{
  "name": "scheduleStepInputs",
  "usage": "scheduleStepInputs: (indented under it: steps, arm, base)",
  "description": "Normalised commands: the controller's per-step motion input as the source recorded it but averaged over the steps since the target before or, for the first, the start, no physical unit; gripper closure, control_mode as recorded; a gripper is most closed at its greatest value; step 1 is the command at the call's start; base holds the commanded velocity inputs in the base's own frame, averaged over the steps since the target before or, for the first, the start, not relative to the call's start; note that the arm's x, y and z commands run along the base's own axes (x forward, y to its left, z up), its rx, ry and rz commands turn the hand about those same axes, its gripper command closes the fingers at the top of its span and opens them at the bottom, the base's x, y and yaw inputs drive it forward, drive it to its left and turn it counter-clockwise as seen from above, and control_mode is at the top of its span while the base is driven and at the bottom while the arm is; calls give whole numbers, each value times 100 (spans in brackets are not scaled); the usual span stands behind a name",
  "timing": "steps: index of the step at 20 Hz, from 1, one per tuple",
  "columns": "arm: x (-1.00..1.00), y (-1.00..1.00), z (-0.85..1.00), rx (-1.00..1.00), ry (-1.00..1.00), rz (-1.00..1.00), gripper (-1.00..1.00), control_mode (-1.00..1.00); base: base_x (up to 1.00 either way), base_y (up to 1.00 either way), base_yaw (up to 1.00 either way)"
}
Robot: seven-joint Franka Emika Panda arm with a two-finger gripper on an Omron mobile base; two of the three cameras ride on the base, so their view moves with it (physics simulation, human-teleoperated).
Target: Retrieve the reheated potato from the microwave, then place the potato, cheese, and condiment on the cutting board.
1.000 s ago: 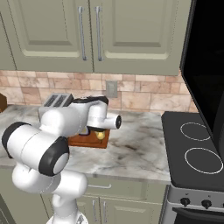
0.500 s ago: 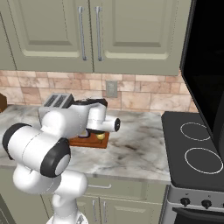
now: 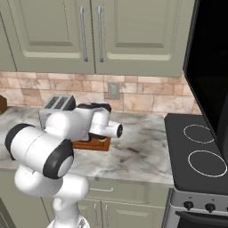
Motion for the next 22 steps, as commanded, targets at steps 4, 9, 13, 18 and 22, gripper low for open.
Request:
scheduleStepInputs:
  steps: [4, 9, 13, 18, 22]
  arm:
    - [0, 0, -4, 11, 0, 0, 100, -100]
    - [2, -2, -7, 1, 0, 0, 100, -100]
    - [4, 0, -1, 0, -1, 0, 100, -100]
    - [7, 0, 1, 0, -5, 0, 100, -100]
    - [5, 0, 6, -2, -9, 0, 100, -100]
  base:
    - [0, 0, 0]
    - [0, 0, 0]
    - [0, 0, 0]
    - [0, 0, 0]
    - [0, 0, 0]
